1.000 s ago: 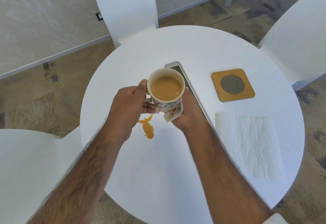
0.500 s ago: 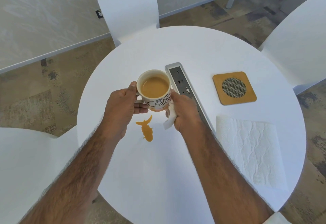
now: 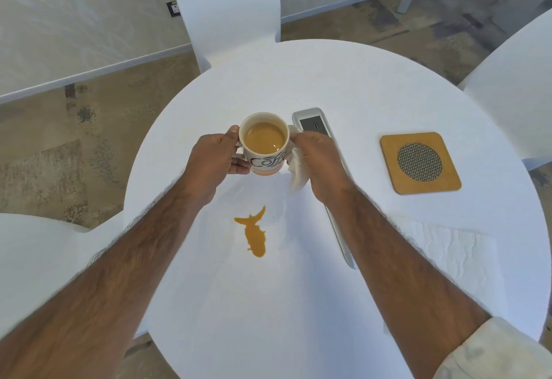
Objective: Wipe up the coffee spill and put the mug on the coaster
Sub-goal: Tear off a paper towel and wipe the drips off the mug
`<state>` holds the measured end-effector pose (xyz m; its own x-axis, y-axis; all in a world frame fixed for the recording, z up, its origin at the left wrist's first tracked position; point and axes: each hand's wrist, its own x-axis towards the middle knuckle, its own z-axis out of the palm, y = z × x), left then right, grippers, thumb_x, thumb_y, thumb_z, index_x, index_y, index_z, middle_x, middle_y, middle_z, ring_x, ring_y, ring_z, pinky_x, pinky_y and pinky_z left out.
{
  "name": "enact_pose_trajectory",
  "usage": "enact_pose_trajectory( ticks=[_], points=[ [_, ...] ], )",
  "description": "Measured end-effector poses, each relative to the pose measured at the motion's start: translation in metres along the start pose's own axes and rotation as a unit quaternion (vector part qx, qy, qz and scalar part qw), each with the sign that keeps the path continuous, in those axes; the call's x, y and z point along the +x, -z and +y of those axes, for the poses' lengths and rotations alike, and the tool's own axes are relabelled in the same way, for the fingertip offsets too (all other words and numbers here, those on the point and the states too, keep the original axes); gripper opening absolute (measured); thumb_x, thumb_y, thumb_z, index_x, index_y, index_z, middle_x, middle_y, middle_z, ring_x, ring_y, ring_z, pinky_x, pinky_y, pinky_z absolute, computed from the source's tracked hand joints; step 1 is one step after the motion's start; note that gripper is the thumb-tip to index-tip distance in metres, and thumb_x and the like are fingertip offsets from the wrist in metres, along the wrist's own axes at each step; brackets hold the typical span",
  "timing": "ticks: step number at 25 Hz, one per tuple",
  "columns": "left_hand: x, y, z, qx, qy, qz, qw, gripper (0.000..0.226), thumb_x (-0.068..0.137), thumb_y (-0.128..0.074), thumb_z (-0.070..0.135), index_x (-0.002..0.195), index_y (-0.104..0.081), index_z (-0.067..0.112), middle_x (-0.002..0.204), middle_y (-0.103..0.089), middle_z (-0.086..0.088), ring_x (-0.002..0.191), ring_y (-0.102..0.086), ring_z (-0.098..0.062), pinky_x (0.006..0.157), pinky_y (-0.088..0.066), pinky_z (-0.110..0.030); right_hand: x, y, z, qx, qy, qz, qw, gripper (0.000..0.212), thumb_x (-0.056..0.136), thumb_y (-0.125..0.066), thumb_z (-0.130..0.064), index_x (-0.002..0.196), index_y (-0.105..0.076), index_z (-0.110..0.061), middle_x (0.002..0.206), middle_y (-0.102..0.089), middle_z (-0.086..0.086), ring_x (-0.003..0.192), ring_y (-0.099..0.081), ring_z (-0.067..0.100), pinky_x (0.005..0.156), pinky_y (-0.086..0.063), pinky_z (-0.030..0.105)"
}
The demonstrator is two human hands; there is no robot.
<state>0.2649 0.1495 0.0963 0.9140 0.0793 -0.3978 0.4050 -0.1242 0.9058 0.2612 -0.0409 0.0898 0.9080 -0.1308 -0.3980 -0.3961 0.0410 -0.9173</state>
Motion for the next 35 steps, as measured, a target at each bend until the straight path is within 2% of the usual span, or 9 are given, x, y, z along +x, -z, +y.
enact_pose_trajectory(
  ticks=[4,7,10,14,17,24,28,31,35],
  points=[
    [0.024,0.000,-0.012,0.004,0.006,-0.013,1.000,0.045,0.107,-0.047,0.041,0.104,-0.073,0.005,0.100,-0.071,-0.014,0.065,-0.069,-0.022,0.077,-0.064,-0.042,0.013,-0.006,0.006,-0.026,-0.004,0.006,1.000,0.043,0.091,-0.068,-0.033,0.052,-0.053,-0.024,0.065,-0.049,-0.006,0.067,-0.047,0.017,0.065,-0.036,0.031],
    [0.036,0.001,-0.019,-0.004,0.015,-0.020,1.000,0.046,0.107,-0.047,0.041,0.106,-0.073,0.003,0.102,-0.072,-0.015,0.065,-0.069,-0.022,0.074,-0.063,-0.040,0.019,-0.010,0.007,-0.022,-0.009,0.001,1.000,0.040,0.093,-0.066,-0.029,0.056,-0.051,-0.023,0.063,-0.049,-0.008,0.065,-0.047,0.014,0.063,-0.036,0.029],
    [0.044,0.001,-0.024,-0.004,0.028,-0.020,0.999,0.046,0.107,-0.047,0.040,0.110,-0.072,0.002,0.107,-0.073,-0.018,0.064,-0.069,-0.021,0.071,-0.062,-0.038,0.019,-0.014,0.008,-0.004,-0.013,-0.008,1.000,0.029,0.093,-0.065,-0.022,0.070,-0.050,-0.013,0.068,-0.045,0.000,0.065,-0.044,0.016,0.058,-0.035,0.026],
    [0.050,0.002,-0.027,-0.005,0.029,-0.026,0.999,0.047,0.107,-0.047,0.040,0.112,-0.071,-0.001,0.107,-0.072,-0.020,0.062,-0.070,-0.020,0.069,-0.062,-0.037,0.021,-0.018,0.011,-0.007,-0.020,-0.006,1.000,0.041,0.094,-0.064,-0.022,0.059,-0.045,-0.020,0.057,-0.046,-0.008,0.058,-0.045,0.012,0.054,-0.037,0.020],
    [0.052,0.004,-0.030,-0.012,0.029,-0.031,0.999,0.046,0.107,-0.048,0.039,0.111,-0.071,-0.001,0.105,-0.071,-0.020,0.062,-0.069,-0.021,0.069,-0.063,-0.036,0.022,-0.021,0.012,-0.010,-0.027,-0.006,1.000,0.039,0.095,-0.064,-0.023,0.058,-0.050,-0.022,0.059,-0.052,-0.008,0.063,-0.050,0.013,0.061,-0.039,0.025],
    [0.055,0.004,-0.034,-0.022,0.033,-0.036,0.999,0.047,0.107,-0.048,0.038,0.112,-0.070,-0.003,0.101,-0.070,-0.017,0.060,-0.069,-0.019,0.066,-0.062,-0.034,0.023,-0.024,0.013,-0.016,-0.030,-0.006,0.999,0.047,0.094,-0.063,-0.021,0.050,-0.049,-0.024,0.056,-0.050,-0.011,0.058,-0.049,0.010,0.057,-0.038,0.021],
    [0.054,0.005,-0.035,-0.023,0.032,-0.045,0.998,0.048,0.107,-0.049,0.038,0.113,-0.070,-0.005,0.094,-0.069,-0.015,0.060,-0.068,-0.019,0.067,-0.062,-0.034,0.021,-0.024,0.013,-0.013,-0.028,-0.006,0.999,0.042,0.095,-0.063,-0.021,0.055,-0.053,-0.024,0.058,-0.055,-0.012,0.059,-0.052,0.009,0.060,-0.040,0.024],
    [0.055,0.007,-0.033,-0.038,0.039,-0.045,0.998,0.045,0.106,-0.051,0.038,0.107,-0.067,-0.004,0.079,-0.056,-0.012,0.058,-0.069,-0.019,0.064,-0.062,-0.033,0.017,-0.017,0.013,-0.004,-0.017,-0.001,1.000,0.032,0.092,-0.062,-0.023,0.063,-0.051,-0.018,0.060,-0.052,-0.006,0.057,-0.049,0.012,0.056,-0.039,0.023],
    [0.047,0.007,-0.024,-0.004,0.033,-0.046,0.998,0.035,0.105,-0.054,0.039,0.097,-0.057,0.006,0.091,-0.065,-0.012,0.061,-0.073,-0.021,0.057,-0.060,-0.032,0.006,0.007,0.013,0.034,-0.030,0.031,0.998,0.021,0.093,-0.053,-0.014,0.077,-0.060,-0.003,0.067,-0.062,0.008,0.059,-0.058,0.022,0.060,-0.049,0.028]
  ],
)
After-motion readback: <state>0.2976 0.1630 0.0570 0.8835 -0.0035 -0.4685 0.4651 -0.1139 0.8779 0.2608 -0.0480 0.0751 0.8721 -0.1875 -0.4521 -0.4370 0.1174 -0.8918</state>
